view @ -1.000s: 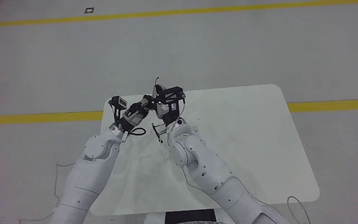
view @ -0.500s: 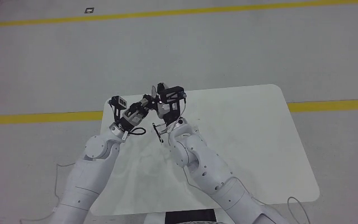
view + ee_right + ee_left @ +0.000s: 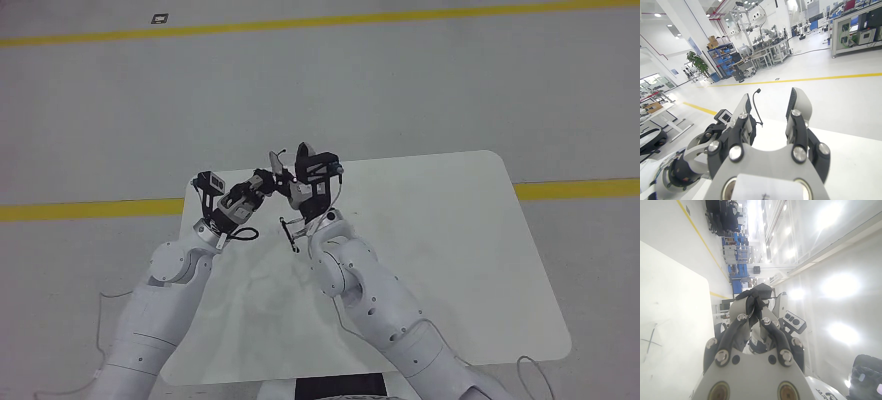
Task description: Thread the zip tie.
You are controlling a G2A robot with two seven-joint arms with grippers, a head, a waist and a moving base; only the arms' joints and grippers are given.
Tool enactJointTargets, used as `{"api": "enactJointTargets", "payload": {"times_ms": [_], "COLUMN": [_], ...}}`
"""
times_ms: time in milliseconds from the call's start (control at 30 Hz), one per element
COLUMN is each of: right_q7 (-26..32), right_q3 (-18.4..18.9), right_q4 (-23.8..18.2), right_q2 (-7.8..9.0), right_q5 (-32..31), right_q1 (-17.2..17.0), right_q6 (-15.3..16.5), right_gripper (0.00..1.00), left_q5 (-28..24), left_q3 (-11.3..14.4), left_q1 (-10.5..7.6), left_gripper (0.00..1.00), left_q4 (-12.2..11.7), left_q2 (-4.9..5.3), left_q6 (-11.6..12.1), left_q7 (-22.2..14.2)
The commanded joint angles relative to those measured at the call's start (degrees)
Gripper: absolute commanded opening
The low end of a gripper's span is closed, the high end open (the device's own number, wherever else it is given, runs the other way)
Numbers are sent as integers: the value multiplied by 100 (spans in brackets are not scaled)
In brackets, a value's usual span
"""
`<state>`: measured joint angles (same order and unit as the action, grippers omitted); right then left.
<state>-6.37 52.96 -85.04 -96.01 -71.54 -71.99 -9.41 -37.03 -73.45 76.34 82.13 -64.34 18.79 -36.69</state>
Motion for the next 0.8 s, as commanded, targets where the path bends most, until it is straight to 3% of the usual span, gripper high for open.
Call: {"api": "enactJointTargets", "payload": {"times_ms": [0, 300, 433, 767], "right_q7": [6, 47, 32, 90], "right_q3": [29, 33, 20, -2], "right_q4": [-48, -23, 6, 40], "right_q2": [6, -13, -20, -20], "right_q5": [44, 375, 400, 335], "right_q1": [-22, 4, 20, 17], "right_q6": [52, 280, 287, 283], "right_gripper": [35, 20, 0, 0], "left_q5": [17, 93, 95, 88], "left_q3": [3, 18, 15, 3], "left_q1": [1, 9, 14, 38], "left_gripper": [0, 0, 0, 0], "left_q4": [-8, -2, 2, 38], "left_q2": [-1, -7, -8, -9], "left_q6": [-1, 17, 18, 29], "left_q7": [3, 40, 33, 6]}}
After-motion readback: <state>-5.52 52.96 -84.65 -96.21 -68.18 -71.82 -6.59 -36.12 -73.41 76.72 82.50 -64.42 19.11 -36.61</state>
